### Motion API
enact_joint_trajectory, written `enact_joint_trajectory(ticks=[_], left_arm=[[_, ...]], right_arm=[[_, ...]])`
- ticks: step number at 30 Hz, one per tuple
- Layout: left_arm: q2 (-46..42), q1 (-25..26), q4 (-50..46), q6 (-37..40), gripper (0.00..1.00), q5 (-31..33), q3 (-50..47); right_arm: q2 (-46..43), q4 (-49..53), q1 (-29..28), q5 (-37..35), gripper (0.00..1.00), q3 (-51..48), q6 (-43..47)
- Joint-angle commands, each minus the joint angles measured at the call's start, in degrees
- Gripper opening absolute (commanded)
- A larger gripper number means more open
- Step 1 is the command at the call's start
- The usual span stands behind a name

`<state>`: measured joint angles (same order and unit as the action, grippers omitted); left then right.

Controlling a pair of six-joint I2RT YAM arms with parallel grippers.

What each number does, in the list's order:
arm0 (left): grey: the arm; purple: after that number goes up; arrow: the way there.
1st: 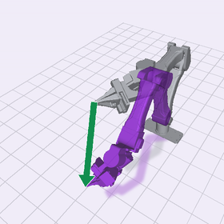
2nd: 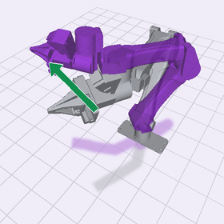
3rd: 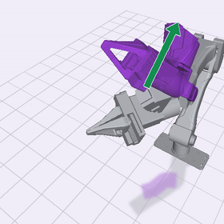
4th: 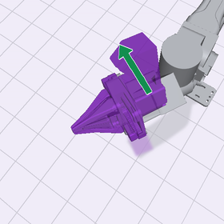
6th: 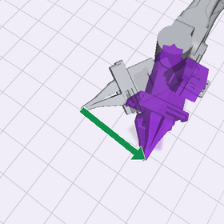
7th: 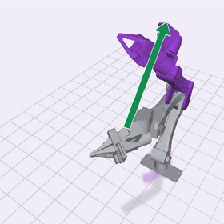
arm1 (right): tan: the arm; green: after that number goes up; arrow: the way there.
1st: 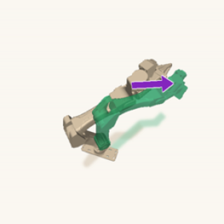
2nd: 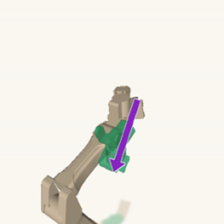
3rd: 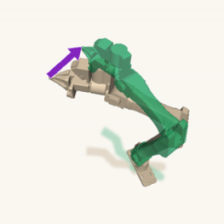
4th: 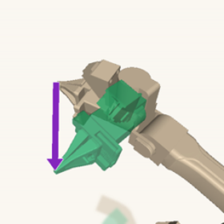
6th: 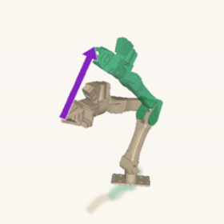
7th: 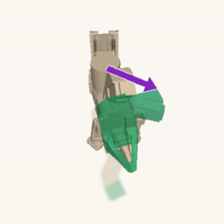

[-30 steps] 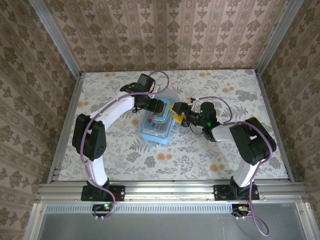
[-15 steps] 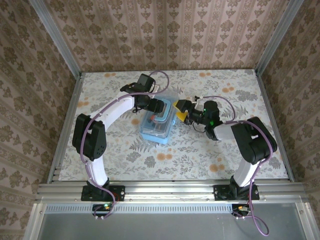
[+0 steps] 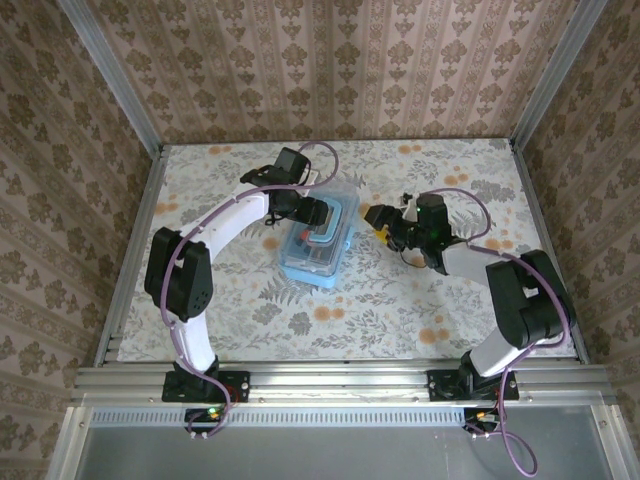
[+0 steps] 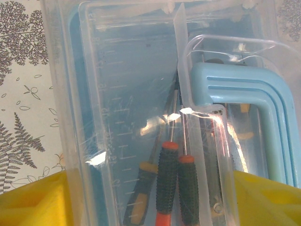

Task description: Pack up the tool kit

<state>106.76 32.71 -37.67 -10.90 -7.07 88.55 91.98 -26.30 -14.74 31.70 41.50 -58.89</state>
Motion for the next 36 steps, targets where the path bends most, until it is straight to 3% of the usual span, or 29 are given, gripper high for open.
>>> enact_joint_trajectory(ticks=[1,6,15,31,36], left_arm=[[4.6,1.13,-3.73,-3.58,0.49,-6.02,-2.74],[4.5,1.13,-3.72,-3.52,0.49,-6.11,-2.6],[4.6,1.21,-3.74,-3.34,0.49,-6.46,-2.6],[4.55,1.22,-3.7,-3.38,0.49,-6.73,-2.57],[5.15,-0.32,-1.84,-4.42,0.48,-10.02,-4.12]], right_arm=[[3.57,2.19,-0.37,0.78,0.64,0.58,2.03],[8.3,-5.92,-2.03,4.51,0.7,0.81,-0.09],[13.78,-14.11,-3.58,6.8,0.7,1.53,-3.9],[15.98,-17.12,-4.42,6.35,0.67,1.67,-5.87],[14.78,-19.42,-4.42,6.84,0.69,0.3,-6.44]])
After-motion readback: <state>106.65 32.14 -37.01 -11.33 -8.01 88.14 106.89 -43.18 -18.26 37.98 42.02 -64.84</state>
